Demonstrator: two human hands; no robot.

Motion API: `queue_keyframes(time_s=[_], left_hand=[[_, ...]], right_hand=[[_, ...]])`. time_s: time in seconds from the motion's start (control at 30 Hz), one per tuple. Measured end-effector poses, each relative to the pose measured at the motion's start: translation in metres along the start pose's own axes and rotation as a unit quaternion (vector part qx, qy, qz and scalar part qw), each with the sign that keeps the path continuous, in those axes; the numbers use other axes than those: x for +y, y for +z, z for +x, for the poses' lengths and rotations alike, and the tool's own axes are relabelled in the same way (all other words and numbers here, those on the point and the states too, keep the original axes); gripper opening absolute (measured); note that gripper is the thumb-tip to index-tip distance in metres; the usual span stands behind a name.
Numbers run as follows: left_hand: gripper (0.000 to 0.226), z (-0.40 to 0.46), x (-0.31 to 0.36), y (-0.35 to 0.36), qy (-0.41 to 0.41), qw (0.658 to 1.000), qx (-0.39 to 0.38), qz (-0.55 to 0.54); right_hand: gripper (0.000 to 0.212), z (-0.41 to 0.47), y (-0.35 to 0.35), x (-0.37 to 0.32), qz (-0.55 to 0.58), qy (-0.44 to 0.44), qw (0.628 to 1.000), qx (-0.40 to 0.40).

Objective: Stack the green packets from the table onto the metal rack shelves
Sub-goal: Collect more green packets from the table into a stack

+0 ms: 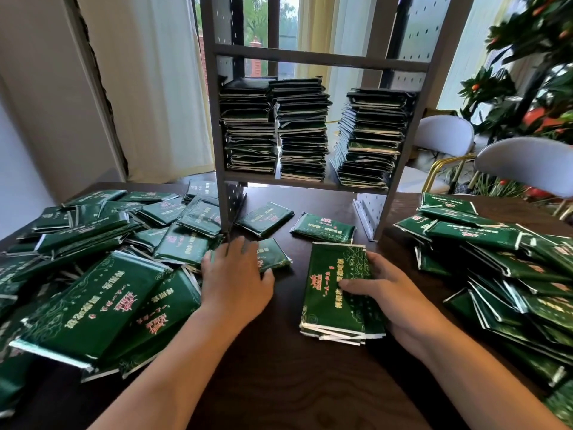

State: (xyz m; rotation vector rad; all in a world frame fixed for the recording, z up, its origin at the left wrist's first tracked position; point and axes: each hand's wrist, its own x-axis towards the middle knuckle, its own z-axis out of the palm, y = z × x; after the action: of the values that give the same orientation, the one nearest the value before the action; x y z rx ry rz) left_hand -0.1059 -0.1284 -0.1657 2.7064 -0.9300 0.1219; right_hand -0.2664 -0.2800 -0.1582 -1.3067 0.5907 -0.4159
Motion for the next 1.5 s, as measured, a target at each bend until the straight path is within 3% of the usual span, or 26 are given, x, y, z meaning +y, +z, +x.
queue_keyframes(time_s=[0.13,0.3,0.47,0.63,0.9,1.07,1.3,1.5], left_hand=[[0.053,0.0,0.001,0.004,0.002,0.999,-0.036,0.028],[0.04,-0.003,0.002,0.001,0.033,0.997,0.002,0.064],[0.037,-0.004,0.006,-0.001,0.076,0.995,0.05,0.027],[0.052,-0.006,0.006,0.009,0.094,0.995,-0.003,0.022],[0.055,-0.005,0.011,0.007,0.149,0.987,0.047,-0.029],[0.064,-0.008,0.012,0.01,0.17,0.984,0.026,-0.048],[0.044,-0.007,0.009,0.015,0.198,0.976,0.0,-0.096],[0.017,-0.007,0.012,0.015,0.235,0.966,0.049,-0.096]], right_hand=[[0.046,0.0,-0.001,0.0,0.005,0.004,1.0,0.0],[0.046,0.002,-0.001,0.001,0.002,0.008,1.0,-0.002],[0.044,0.002,-0.003,-0.001,0.014,0.014,1.0,0.006],[0.043,0.001,-0.001,-0.002,0.018,0.016,1.0,0.006],[0.038,0.002,-0.002,-0.003,0.016,0.019,1.0,0.006],[0.039,0.003,-0.002,-0.002,0.011,0.019,1.0,0.009],[0.037,0.002,-0.002,-0.004,0.016,0.021,1.0,0.006],[0.038,0.002,-0.002,-0.004,0.017,0.027,0.999,0.007]])
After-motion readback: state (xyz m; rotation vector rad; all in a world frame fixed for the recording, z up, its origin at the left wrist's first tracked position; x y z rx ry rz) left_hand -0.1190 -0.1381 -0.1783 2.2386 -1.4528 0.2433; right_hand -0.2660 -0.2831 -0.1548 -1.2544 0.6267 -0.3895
